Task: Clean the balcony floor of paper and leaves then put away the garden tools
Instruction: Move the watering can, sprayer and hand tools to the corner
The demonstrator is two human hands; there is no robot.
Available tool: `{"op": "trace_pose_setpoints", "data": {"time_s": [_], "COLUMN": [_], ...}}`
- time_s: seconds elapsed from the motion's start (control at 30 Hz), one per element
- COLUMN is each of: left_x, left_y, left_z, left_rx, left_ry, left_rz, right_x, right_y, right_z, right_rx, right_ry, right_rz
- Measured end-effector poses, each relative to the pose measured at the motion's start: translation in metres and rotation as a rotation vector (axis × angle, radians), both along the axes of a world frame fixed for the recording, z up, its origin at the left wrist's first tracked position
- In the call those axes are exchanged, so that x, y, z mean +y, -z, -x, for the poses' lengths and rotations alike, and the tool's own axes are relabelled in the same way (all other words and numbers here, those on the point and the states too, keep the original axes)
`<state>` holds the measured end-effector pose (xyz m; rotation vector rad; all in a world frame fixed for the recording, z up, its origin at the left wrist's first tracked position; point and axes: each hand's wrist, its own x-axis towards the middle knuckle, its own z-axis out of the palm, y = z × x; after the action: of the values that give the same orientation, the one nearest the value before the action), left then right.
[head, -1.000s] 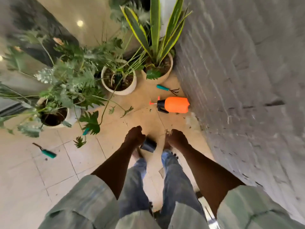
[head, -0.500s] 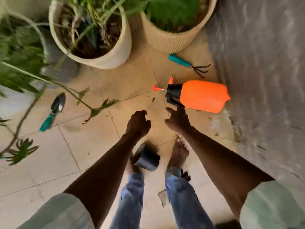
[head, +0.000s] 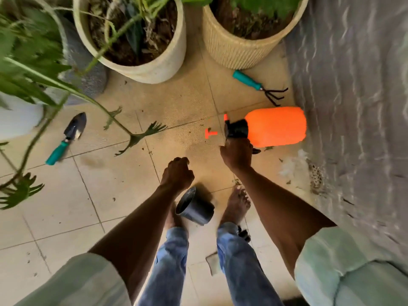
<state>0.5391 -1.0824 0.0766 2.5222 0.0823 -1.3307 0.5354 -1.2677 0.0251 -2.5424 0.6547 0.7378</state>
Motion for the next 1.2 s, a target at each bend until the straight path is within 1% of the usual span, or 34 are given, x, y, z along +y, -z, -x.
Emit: {"op": "trace_pose_setpoints", "data": {"time_s": [0.07, 0.1, 0.17, 0.23, 0.3, 0.37, 0.47, 0.5, 0.57, 0.67, 0.83, 1.07, 1.2], "left_x": [-0.001, -0.001, -0.001, -0.001, 0.005, 0.015, 0.036, 0.046, 0.063, 0.097, 0.161, 0.278, 0.355], "left_y": [-0.031, -0.055, -0.102, -0.148, -0.204, -0.264, -0.342, -0.37, -0.409, -0.464, -0.502, -0.509, -0.508], "left_z": [0.002, 0.003, 0.009, 0.017, 0.03, 0.048, 0.079, 0.091, 0.111, 0.151, 0.199, 0.253, 0.297], "left_rx": [0.018, 0.023, 0.03, 0.036, 0.034, 0.017, -0.009, -0.019, -0.037, -0.083, -0.148, -0.216, -0.207], "left_ry": [-0.015, -0.03, -0.072, -0.114, -0.175, -0.247, -0.318, -0.361, -0.459, -0.628, -0.744, -0.853, -0.93], "left_rz": [-0.006, -0.009, -0.004, 0.005, 0.005, -0.005, -0.002, -0.014, -0.025, -0.015, -0.028, -0.022, -0.047], "right_x": [-0.004, -0.007, -0.009, -0.008, 0.002, 0.021, 0.06, 0.075, 0.097, 0.133, 0.199, 0.316, 0.404], "right_y": [-0.04, -0.065, -0.114, -0.162, -0.223, -0.29, -0.38, -0.41, -0.45, -0.511, -0.564, -0.588, -0.595], "right_z": [0.004, 0.006, 0.012, 0.019, 0.023, 0.027, 0.037, 0.042, 0.049, 0.068, 0.095, 0.136, 0.159], "right_rx": [-0.029, -0.032, -0.007, 0.004, 0.047, 0.098, 0.104, 0.12, 0.166, 0.193, 0.231, 0.173, 0.134], "right_ry": [-0.134, -0.2, -0.256, -0.184, -0.093, -0.059, 0.055, 0.06, 0.083, 0.025, -0.119, -0.298, -0.488], "right_rz": [0.019, -0.005, -0.071, -0.172, -0.274, -0.264, -0.312, -0.325, -0.324, -0.328, -0.247, -0.127, -0.082]}}
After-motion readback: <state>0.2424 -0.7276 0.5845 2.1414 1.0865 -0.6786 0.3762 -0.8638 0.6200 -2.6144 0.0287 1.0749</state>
